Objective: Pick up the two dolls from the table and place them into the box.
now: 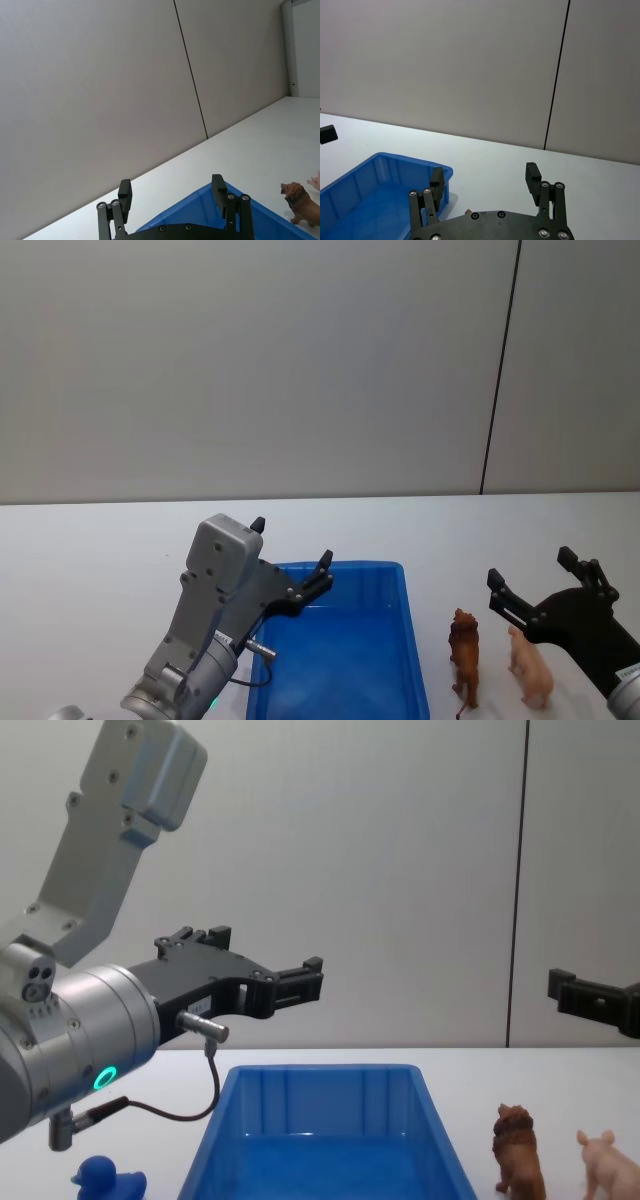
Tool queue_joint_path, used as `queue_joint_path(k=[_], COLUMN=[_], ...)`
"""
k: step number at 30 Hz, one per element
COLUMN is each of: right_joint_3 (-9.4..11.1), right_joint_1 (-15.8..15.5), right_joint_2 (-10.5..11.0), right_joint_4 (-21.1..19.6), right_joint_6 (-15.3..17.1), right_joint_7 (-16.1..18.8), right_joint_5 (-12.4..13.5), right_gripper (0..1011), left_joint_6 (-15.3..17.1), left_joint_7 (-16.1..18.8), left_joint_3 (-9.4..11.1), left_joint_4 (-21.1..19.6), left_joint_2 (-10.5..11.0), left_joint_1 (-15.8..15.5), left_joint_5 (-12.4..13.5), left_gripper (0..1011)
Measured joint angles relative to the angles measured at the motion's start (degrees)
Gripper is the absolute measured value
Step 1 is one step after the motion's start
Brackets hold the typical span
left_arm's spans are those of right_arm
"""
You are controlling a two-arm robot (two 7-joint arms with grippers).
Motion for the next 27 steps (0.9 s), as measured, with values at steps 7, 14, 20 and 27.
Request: queue_joint_path(k=[7,14,20,27], right_joint_3=[0.0,0.0,0.0,0.3], right_joint_1=[0.0,0.0,0.0,0.0], right_joint_2=[0.0,0.0,0.0,0.2], right_joint_4=[0.0,0.0,0.0,0.2], right_joint_6=[0.0,0.0,0.0,0.4], right_joint_7=[0.0,0.0,0.0,0.3], right_joint_5=[0.0,0.0,0.0,0.3], right_gripper=[1001,1001,1001,1001], left_joint_6=[0.0,0.0,0.0,0.0], left_joint_7=[0.0,0.0,0.0,0.0], left_joint_3=[0.0,0.0,0.0,0.0], left_joint_4=[0.0,0.0,0.0,0.0], left_joint_2=[0.0,0.0,0.0,0.0], left_joint_1=[0.0,0.0,0.0,0.0], left_joint_5=[0.0,0.0,0.0,0.0], left_gripper=[1001,1001,1001,1001])
